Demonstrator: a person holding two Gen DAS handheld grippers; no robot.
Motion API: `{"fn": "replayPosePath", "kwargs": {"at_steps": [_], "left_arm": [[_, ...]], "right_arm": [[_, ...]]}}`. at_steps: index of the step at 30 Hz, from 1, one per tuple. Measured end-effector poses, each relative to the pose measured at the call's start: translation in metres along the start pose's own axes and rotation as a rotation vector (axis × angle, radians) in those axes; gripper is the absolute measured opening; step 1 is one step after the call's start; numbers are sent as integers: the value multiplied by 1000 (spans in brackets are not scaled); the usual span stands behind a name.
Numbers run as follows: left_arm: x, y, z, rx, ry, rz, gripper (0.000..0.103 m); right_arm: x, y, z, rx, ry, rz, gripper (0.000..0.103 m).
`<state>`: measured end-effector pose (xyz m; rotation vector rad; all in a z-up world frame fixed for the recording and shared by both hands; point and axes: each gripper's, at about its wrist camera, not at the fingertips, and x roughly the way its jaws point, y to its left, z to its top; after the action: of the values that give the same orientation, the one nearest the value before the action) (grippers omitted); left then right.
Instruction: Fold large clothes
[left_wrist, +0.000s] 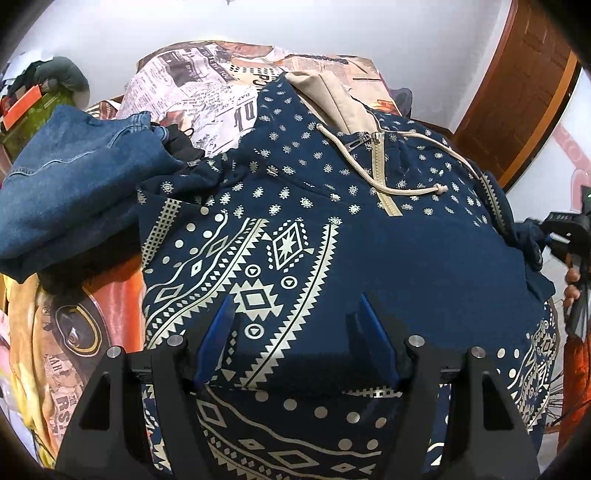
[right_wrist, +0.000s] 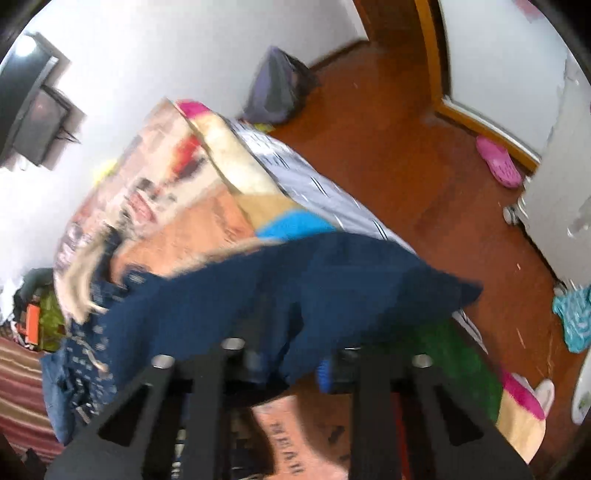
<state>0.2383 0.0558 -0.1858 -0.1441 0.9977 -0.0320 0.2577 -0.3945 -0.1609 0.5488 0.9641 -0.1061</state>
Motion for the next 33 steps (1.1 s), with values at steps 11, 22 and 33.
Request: {"fn": "replayPosePath", "kwargs": {"at_steps": [11,22,33], "left_arm": [[-21,11,-3,-13,-39,-3,68],[-55,26,-17,-1,-95,-1,68],[-65,52,-37,-45,-79,24,68]], "right_arm": [[-108,112,-4,-341,-229,169,8],[-90,218,-64,-555,-24,377,8],[12,235,-185,-802,404,243,8]]}}
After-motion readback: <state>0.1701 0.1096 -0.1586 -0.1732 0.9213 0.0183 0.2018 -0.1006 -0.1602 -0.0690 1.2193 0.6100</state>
